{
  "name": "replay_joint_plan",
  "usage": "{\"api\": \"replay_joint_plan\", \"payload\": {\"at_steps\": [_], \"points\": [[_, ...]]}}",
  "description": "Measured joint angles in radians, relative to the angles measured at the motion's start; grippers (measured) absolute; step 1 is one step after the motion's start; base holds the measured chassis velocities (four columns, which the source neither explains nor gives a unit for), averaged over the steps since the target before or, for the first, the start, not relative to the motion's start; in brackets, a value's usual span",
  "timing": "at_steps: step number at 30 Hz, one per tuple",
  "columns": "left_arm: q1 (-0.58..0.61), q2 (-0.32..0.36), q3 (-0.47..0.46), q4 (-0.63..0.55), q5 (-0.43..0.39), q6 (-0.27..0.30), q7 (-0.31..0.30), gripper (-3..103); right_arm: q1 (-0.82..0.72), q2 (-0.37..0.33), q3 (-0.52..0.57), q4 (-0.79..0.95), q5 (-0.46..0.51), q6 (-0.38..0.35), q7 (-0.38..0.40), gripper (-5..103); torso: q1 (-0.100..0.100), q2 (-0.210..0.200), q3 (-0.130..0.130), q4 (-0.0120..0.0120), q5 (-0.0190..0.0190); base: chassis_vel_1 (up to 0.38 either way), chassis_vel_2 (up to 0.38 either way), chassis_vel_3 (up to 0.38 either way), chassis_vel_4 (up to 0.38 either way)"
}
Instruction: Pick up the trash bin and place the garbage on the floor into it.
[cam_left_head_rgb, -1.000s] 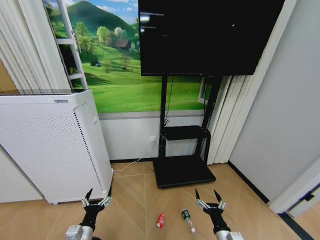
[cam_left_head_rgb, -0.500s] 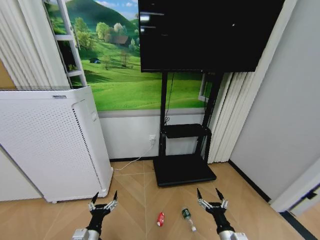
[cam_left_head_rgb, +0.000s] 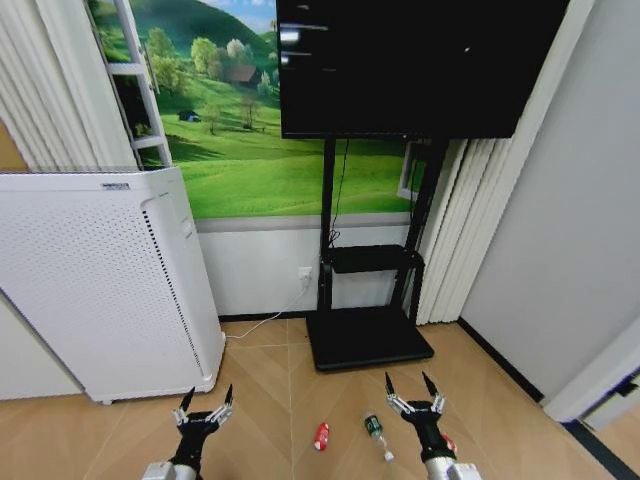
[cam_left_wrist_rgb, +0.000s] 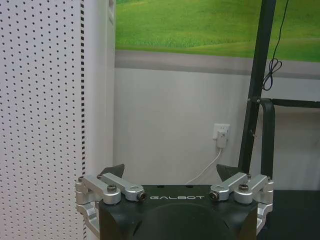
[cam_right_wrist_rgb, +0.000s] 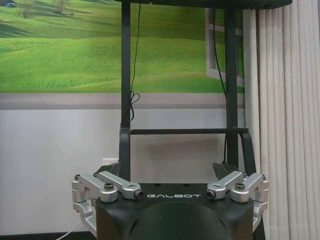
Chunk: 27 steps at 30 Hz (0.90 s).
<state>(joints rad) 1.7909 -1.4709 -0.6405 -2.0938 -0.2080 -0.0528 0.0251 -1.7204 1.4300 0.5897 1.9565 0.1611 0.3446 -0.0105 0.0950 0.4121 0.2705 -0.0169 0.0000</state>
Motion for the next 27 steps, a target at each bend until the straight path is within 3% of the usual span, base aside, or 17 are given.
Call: {"api": "replay_joint_plan", "payload": {"at_steps": [16,27], "points": [[0.01,-0.014,0.012,0.002,0.028,-0.01,0.005,100,0.006,-0.006,0.008,0.01,-0.005,-0.025,0.049,100,-0.026,-0.073,-0.047,0.0,0.0,0.0,0.0,0.0,0.0],[0.03,-0.008,0.019,-0.01,0.046,-0.004,0.007,100,0.023,-0.001,0.009,-0.005,-0.009,-0.004,0.036,100,-0.042,-0.117,-0.075,0.0,0.0001,0.0,0.0,0.0,0.0]]}}
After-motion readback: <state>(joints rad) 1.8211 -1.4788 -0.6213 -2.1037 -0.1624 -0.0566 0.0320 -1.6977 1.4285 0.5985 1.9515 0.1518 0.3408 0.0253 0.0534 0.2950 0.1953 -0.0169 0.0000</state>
